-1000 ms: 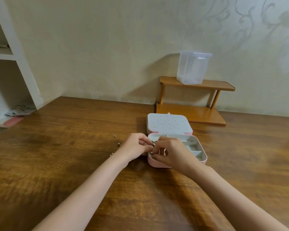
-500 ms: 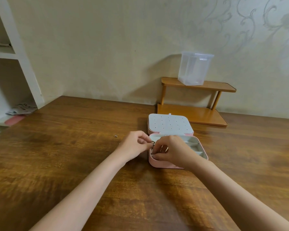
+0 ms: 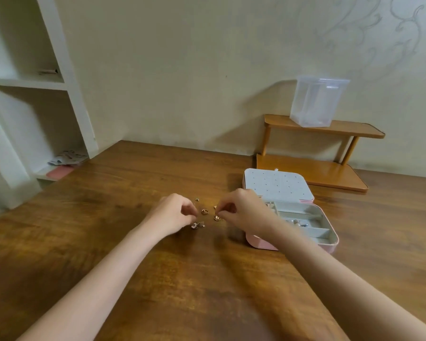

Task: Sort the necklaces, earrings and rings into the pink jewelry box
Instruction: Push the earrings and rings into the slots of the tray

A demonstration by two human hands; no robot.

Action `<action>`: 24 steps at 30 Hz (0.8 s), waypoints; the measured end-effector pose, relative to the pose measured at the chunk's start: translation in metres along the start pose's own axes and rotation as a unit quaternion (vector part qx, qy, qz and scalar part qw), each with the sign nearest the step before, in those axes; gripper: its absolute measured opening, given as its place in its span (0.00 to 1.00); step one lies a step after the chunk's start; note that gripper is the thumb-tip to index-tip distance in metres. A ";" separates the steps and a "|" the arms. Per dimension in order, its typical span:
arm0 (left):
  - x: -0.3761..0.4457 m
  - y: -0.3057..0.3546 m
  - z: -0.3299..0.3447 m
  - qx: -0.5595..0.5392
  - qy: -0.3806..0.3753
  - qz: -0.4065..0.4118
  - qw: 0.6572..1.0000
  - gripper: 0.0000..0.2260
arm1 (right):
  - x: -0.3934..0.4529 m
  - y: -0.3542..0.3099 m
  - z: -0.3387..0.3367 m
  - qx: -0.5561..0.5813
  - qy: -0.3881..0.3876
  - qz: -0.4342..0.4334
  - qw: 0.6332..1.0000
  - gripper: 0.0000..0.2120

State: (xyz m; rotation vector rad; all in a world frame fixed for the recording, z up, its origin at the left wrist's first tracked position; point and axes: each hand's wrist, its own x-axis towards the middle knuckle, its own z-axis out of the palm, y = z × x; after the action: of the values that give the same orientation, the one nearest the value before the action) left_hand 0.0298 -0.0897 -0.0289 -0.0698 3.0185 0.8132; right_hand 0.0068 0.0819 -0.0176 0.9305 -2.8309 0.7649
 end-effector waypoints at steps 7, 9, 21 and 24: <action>-0.006 -0.003 0.011 -0.003 0.002 0.000 1.000 0.08 | 0.014 -0.012 0.040 -0.047 -0.033 0.005 0.998 0.08; -0.008 -0.006 0.010 -0.006 0.005 0.005 1.000 0.05 | 0.016 -0.008 0.040 -0.049 -0.027 0.021 0.998 0.07; -0.004 0.004 0.012 -0.142 -0.002 0.025 0.990 0.04 | -0.001 0.002 -0.021 0.197 -0.026 0.123 0.972 0.04; -0.005 0.017 0.017 -0.139 0.008 0.053 0.989 0.02 | -0.014 0.012 -0.046 0.268 -0.062 0.164 0.947 0.03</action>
State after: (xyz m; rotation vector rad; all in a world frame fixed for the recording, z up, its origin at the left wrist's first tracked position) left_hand 0.0342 -0.0660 -0.0346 0.0832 2.9212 1.2443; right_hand 0.0071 0.1194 0.0146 0.5567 -2.9769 1.6293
